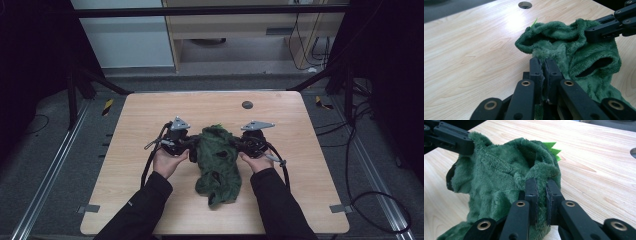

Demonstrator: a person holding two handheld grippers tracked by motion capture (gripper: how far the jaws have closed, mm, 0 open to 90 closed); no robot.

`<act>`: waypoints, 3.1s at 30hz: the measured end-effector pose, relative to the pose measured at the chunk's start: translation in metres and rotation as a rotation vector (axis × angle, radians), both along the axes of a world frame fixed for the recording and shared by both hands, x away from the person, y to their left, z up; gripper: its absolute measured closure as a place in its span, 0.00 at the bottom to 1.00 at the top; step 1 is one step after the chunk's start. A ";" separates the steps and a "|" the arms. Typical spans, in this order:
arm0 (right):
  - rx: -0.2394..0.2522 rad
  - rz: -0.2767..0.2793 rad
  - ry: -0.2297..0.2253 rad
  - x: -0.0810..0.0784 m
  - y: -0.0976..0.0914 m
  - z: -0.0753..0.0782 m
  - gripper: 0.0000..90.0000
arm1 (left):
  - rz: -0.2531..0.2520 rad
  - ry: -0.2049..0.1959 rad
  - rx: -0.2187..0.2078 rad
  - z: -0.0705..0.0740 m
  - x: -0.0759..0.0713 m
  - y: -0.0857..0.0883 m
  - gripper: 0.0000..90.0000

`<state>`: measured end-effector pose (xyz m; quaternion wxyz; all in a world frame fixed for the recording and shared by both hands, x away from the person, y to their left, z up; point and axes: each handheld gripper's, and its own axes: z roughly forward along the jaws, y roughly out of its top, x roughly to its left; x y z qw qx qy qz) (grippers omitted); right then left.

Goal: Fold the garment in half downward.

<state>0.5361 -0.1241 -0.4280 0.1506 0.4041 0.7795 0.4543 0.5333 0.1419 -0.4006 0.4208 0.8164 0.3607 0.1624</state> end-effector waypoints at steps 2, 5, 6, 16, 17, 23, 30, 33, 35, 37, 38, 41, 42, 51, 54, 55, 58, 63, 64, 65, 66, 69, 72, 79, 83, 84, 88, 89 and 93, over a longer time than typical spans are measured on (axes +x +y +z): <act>0.003 0.013 -0.009 -0.003 0.000 0.002 0.92 | -0.006 -0.007 0.003 0.002 -0.005 0.001 0.95; 0.005 0.037 -0.018 -0.010 -0.001 0.006 0.91 | -0.010 -0.013 0.000 0.004 -0.010 0.002 0.95; 0.000 0.043 -0.022 -0.013 -0.001 0.008 0.91 | -0.015 -0.018 -0.004 0.005 -0.015 0.003 0.95; 0.009 0.099 -0.052 -0.034 -0.005 0.009 0.91 | -0.058 -0.020 -0.006 0.003 -0.039 0.004 0.95; 0.007 0.103 -0.054 -0.036 -0.006 0.009 0.91 | -0.061 -0.016 -0.010 0.003 -0.041 0.004 0.95; 0.002 0.117 -0.059 -0.044 -0.007 0.006 0.91 | -0.086 -0.013 -0.003 0.000 -0.053 0.003 0.95; 0.013 0.135 -0.049 -0.056 -0.009 0.002 0.91 | -0.097 0.006 0.001 -0.007 -0.063 0.007 0.95; 0.016 0.142 -0.044 -0.060 -0.010 -0.001 0.90 | -0.102 0.015 0.004 -0.011 -0.068 0.009 0.95; 0.019 0.144 -0.041 -0.063 -0.012 -0.003 0.90 | -0.105 0.019 0.003 -0.013 -0.071 0.009 0.95; 0.028 0.146 -0.036 -0.067 -0.013 -0.006 0.90 | -0.110 0.022 0.005 -0.014 -0.073 0.009 0.95; 0.028 0.147 -0.034 -0.068 -0.014 -0.007 0.90 | -0.113 0.024 0.005 -0.015 -0.075 0.009 0.95; 0.030 0.150 -0.030 -0.072 -0.016 -0.009 0.90 | -0.123 0.033 0.006 -0.018 -0.080 0.008 0.95; 0.030 0.154 -0.027 -0.074 -0.016 -0.010 0.90 | -0.129 0.036 0.011 -0.019 -0.082 0.008 0.95; 0.024 0.178 0.001 -0.088 -0.019 -0.020 0.89 | -0.143 0.074 0.025 -0.034 -0.092 0.011 0.95; 0.020 0.182 0.015 -0.094 -0.021 -0.025 0.89 | -0.152 0.082 0.034 -0.038 -0.098 0.011 0.95; 0.020 0.182 0.015 -0.094 -0.021 -0.025 0.89 | -0.152 0.082 0.034 -0.038 -0.098 0.011 0.95; 0.008 0.191 0.040 -0.100 -0.021 -0.032 0.88 | -0.160 0.106 0.048 -0.045 -0.101 0.009 0.95; -0.017 0.195 0.072 -0.106 -0.021 -0.041 0.88 | -0.178 0.145 0.081 -0.058 -0.105 0.005 0.95; -0.017 0.194 0.081 -0.107 -0.022 -0.042 0.88 | -0.182 0.149 0.084 -0.059 -0.105 0.004 0.95; -0.017 0.195 0.088 -0.108 -0.022 -0.044 0.88 | -0.182 0.149 0.084 -0.059 -0.105 0.004 0.95; -0.018 0.198 0.093 -0.109 -0.022 -0.045 0.88 | -0.183 0.153 0.087 -0.060 -0.105 0.004 0.95; -0.027 0.197 0.107 -0.111 -0.022 -0.048 0.88 | -0.182 0.156 0.092 -0.061 -0.107 0.004 0.95; -0.033 0.196 0.121 -0.111 -0.023 -0.052 0.87 | -0.185 0.166 0.110 -0.066 -0.109 0.004 0.95; -0.053 0.197 0.140 -0.112 -0.022 -0.057 0.86 | -0.188 0.183 0.127 -0.072 -0.109 0.002 0.95; -0.062 0.192 0.163 -0.112 -0.021 -0.059 0.87 | -0.194 0.193 0.134 -0.077 -0.108 -0.001 0.95; -0.063 0.197 0.155 -0.111 -0.021 -0.060 0.87 | -0.195 0.192 0.135 -0.077 -0.108 -0.001 0.95; -0.062 0.195 0.158 -0.112 -0.021 -0.059 0.84 | -0.193 0.181 0.135 -0.075 -0.111 -0.001 0.95; -0.056 0.194 0.158 -0.113 -0.021 -0.058 0.81 | -0.190 0.179 0.129 -0.074 -0.111 0.000 0.94; -0.035 0.203 0.137 -0.115 -0.023 -0.054 0.73 | -0.177 0.146 0.106 -0.064 -0.113 0.004 0.87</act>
